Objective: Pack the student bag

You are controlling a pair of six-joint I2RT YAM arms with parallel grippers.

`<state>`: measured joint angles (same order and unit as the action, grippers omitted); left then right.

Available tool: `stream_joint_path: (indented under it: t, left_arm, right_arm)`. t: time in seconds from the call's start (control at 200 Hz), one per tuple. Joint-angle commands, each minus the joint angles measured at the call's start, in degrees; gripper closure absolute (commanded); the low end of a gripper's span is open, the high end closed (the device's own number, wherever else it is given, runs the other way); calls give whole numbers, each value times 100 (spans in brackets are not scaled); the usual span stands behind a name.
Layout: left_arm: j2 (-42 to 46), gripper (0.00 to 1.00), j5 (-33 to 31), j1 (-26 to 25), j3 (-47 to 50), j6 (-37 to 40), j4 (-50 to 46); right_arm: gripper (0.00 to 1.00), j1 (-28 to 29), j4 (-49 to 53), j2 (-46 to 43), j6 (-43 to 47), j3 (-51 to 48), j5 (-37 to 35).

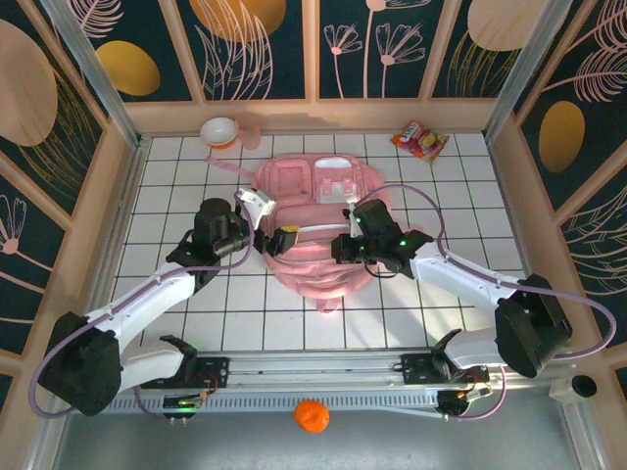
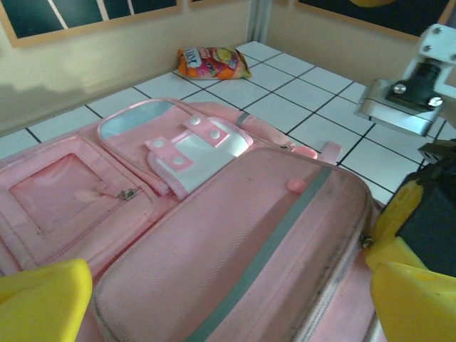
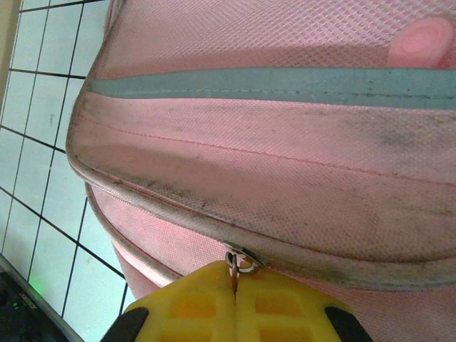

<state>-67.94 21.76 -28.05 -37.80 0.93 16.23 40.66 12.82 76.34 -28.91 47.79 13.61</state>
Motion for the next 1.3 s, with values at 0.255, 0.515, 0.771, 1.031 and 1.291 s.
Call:
stream_joint_path:
  t: [0.255,0.515,0.771,1.031,1.291]
  left_arm:
    - [-738,1,579,-479,-420,1904,-162]
    - [-1415,1,615,-749,-695,3310,-382]
    - [-1972,38,677,-829,-1023,4347,-777]
    - [-2031,83,934,-827,-1188,4988,-1496]
    - [-1930,98,573,-816,-1158,5112,-1623]
  right_arm:
    - [100,64,-393,59,-1,38,255]
    - [100,55,-560,-30,-45,-30,361]
    - [100,51,-505,-101,-61,-59,432]
    - [100,-100,-350,-324,-41,-116,511]
    - [100,-551,347,-615,208,-92,475]
